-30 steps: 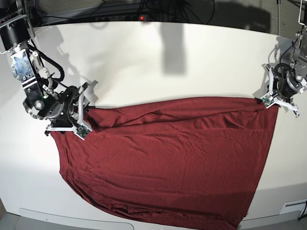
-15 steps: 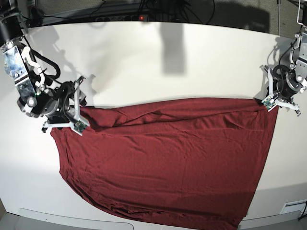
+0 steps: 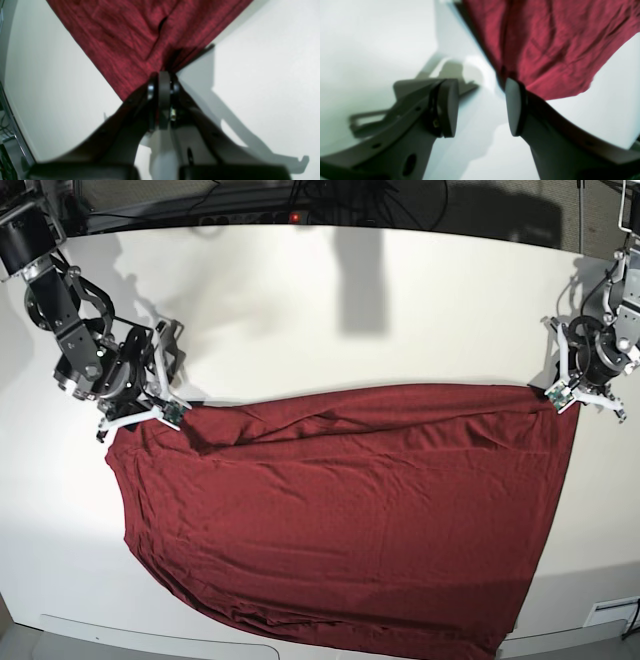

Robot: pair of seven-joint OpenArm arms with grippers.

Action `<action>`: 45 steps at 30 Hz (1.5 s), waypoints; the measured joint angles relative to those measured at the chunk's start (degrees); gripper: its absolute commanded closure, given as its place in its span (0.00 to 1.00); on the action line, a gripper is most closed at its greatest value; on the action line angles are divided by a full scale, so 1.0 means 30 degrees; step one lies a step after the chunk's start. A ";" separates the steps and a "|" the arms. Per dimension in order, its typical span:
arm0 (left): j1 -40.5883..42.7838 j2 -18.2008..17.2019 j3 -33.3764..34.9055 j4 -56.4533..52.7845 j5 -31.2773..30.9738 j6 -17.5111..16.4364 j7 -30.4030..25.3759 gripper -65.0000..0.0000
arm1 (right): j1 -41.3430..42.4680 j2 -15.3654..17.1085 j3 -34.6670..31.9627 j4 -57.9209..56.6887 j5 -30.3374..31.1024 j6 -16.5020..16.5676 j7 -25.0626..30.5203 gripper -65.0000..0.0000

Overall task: Fold the T-shirt properly
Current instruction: 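Drag the held shirt edge across the table with both grippers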

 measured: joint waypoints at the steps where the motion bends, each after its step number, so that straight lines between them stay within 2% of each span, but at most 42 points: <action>1: 0.0000 0.0000 0.0000 0.0000 -0.0007 -0.0007 -0.0007 1.00 | 0.0248 -0.0240 -0.0138 -0.0270 -0.0313 -0.0357 -0.0015 0.54; 6: 0.0000 0.0000 0.0000 -0.0007 -0.0219 -0.0007 0.0022 1.00 | 0.1297 -0.1144 -0.0612 -0.1661 -0.0656 -0.0590 0.0138 0.54; 11: 0.0000 0.0000 0.0000 -0.0007 -0.0240 0.0000 0.0066 1.00 | 0.2142 -0.1523 -0.0933 -0.2922 -0.0634 -0.0583 0.0270 0.54; 12: 0.0000 0.0007 0.0000 -0.0007 -0.0240 0.0000 0.0066 1.00 | 0.2178 -0.1566 -0.0940 -0.2958 -0.0648 -0.0590 0.0270 0.55; 14: 0.0000 0.0000 0.0000 -0.0007 -0.0372 0.0000 0.0095 1.00 | 0.2178 -0.1559 -0.0954 -0.2994 -0.0634 -0.0576 0.0277 0.66; 19: 0.0000 -0.0051 0.0000 -0.0022 -0.3861 0.0007 0.1333 1.00 | 0.2178 -0.1566 -0.0969 -0.2994 -0.0634 -0.0583 0.0051 1.00; 23: 0.0226 -0.0882 0.0138 0.0568 -0.8058 -0.0379 0.2747 1.00 | 0.2171 -0.1464 -0.0969 -0.2594 -0.0627 -0.1603 -0.0197 1.00; 25: 0.0408 -0.1851 0.0197 0.1290 -0.9879 -0.0765 0.3803 1.00 | 0.2018 -0.1166 -0.1020 -0.1996 -0.0532 -0.1887 -0.0284 1.00; 27: 0.0539 -0.2958 0.0255 0.2193 -1.1846 -0.0656 0.3927 1.00 | 0.2098 -0.0823 -0.1042 -0.1319 -0.0444 -0.2426 -0.0372 1.00; 30: 0.0058 -0.3985 0.0138 0.3271 -1.2713 -0.0612 0.3519 1.00 | 0.2958 -0.0721 -0.0998 -0.1086 0.0670 -0.2601 -0.0678 1.00; 32: -0.0015 -0.3803 0.0131 0.3381 -1.2706 0.0962 0.3461 1.00 | 0.3308 -0.0772 -0.0998 -0.1078 0.1231 -0.2594 -0.0925 1.00; 37: -0.0095 -0.2696 0.0226 0.3060 -1.1132 0.3279 0.2965 1.00 | 0.3971 -0.1268 -0.1042 -0.1945 0.1049 -0.2616 -0.0430 1.00; 41: -0.0867 -0.1931 0.0219 0.3075 -1.0622 0.4473 0.2922 1.00 | 0.5253 -0.2157 -0.0998 -0.3490 0.0962 -0.2739 -0.0211 1.00; 45: -0.1013 -0.1027 0.0219 0.3053 -0.9683 0.6725 0.3053 1.00 | 0.6040 -0.2754 -0.1005 -0.5166 0.0998 -0.2732 0.0168 1.00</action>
